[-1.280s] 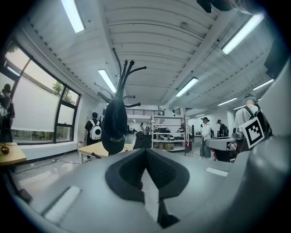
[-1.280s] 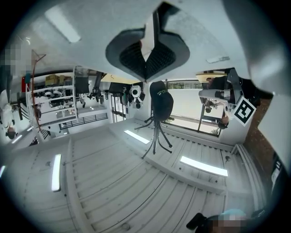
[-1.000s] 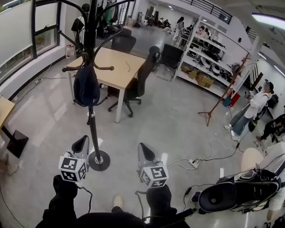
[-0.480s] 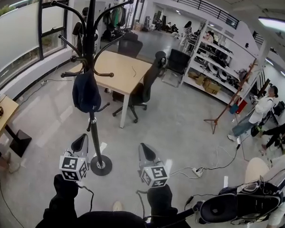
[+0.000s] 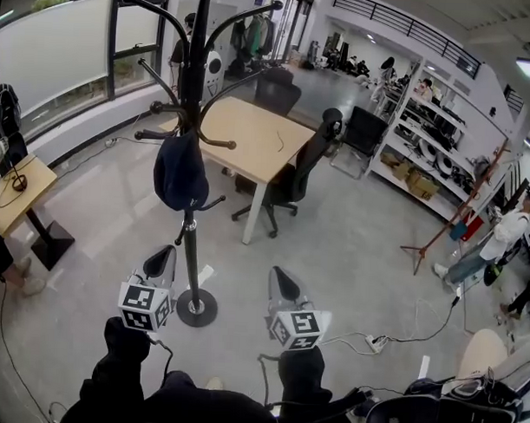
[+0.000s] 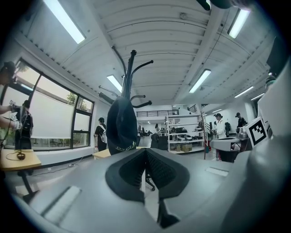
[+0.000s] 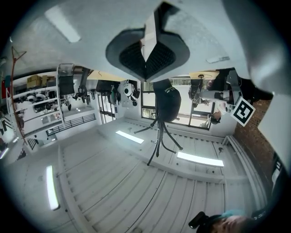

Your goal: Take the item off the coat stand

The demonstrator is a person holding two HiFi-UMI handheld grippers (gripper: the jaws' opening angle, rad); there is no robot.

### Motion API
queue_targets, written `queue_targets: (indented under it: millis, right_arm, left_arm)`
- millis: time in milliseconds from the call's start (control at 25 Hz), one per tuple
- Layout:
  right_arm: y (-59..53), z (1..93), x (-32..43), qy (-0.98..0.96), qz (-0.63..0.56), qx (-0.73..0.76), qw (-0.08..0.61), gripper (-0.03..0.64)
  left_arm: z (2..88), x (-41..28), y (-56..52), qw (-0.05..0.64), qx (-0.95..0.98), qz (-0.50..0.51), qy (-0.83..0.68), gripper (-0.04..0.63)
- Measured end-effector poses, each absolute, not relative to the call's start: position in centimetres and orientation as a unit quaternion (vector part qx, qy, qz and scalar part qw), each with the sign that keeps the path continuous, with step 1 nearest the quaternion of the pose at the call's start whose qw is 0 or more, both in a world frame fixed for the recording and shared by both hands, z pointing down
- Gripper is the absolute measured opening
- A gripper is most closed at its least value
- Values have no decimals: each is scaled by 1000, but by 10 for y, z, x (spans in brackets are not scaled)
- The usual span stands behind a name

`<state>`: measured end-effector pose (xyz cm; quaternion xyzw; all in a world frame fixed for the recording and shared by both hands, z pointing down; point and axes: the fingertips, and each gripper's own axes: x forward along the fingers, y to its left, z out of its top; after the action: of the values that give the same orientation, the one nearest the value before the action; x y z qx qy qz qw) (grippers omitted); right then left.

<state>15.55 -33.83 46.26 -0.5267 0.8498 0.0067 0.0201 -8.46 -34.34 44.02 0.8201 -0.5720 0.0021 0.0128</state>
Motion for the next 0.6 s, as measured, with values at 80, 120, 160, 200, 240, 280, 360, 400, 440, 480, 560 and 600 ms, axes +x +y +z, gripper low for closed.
queue_targets:
  millis: [80,120,160,200,240,280,360,400,440,480,560,600]
  right_arm:
    - [-341,464,154,853,7,-521,20,1]
    - [-343,464,153,855,7,-519,20,2]
    - [-345,465,153,856,6,-517,20,2]
    - [-346,467,153,857,5,-516,21,2]
    - [-347,468,152,858,3,-514,20,2]
    - [-347,469,152,859,2,-512,20,2]
    - [-349,471,150,861,2,-508,19,2]
    - [-350,470,150,862,3,-507,19,1]
    - [-351,470,151,862,3,-506,19,2]
    - [-351,470,151,862,3,-507,19,2]
    - [-352,470,153,861,3,-508,20,2]
    - [-353,469,153,860,2,-510,20,2]
  left_arm:
    - [440,-87,-344,11,816,2,-578,2]
    - [439,-88,-344,10,814,2,-581,2]
    - [438,-89,-345,9,813,1,-583,2]
    - [438,-89,-345,9,811,0,-585,2]
    - [438,-90,-345,9,810,-1,-587,2]
    - [439,-90,-344,10,809,-1,-588,2]
    - [441,-90,-345,11,807,2,-590,2]
    - [441,-89,-345,11,807,3,-591,2]
    - [442,-88,-345,11,807,3,-590,2]
    - [442,-87,-346,10,807,3,-590,2]
    - [441,-87,-347,10,807,4,-590,2]
    - [440,-88,-349,10,807,4,-591,2]
